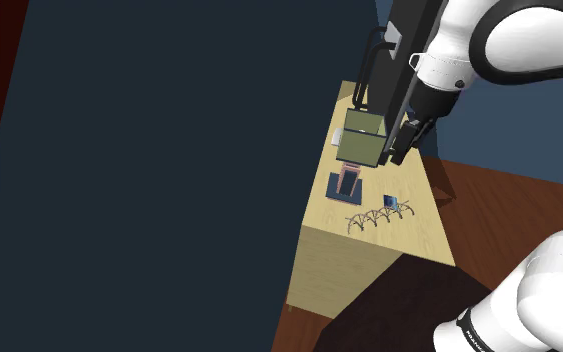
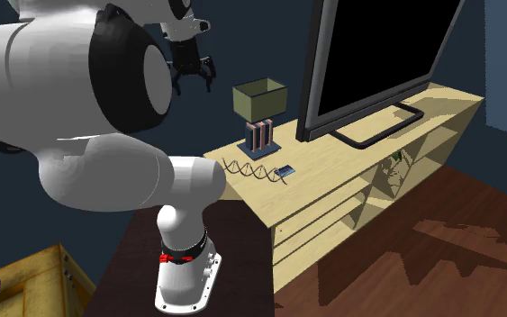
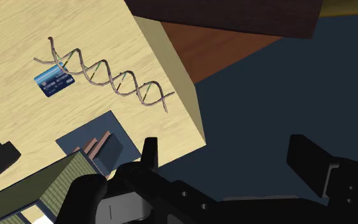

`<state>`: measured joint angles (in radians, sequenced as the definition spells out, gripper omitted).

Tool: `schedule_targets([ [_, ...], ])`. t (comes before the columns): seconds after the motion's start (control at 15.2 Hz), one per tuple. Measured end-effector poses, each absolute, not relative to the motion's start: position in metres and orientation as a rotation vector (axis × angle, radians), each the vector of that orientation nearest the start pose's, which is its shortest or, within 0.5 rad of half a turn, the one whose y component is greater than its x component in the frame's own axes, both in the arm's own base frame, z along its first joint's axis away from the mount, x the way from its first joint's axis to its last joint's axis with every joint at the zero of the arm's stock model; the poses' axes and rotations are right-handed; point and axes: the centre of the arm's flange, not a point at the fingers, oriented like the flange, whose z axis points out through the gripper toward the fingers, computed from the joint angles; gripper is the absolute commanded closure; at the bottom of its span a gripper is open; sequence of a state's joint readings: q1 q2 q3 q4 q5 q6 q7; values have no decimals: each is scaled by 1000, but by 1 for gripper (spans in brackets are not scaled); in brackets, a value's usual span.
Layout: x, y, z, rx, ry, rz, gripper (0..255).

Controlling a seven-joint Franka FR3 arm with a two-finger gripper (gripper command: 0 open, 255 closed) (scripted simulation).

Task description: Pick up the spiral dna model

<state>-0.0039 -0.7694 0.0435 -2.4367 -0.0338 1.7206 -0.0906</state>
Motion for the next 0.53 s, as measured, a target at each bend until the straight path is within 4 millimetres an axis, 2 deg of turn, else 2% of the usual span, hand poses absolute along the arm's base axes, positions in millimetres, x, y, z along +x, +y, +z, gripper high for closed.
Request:
schedule_targets([
  [0.07, 323, 13, 560, -3200, -197, -81, 0],
  [0.2, 324, 4, 547, -3200, -244, -73, 0],
  [0.53, 329, -27, 494, -3194, -431, -40, 0],
])
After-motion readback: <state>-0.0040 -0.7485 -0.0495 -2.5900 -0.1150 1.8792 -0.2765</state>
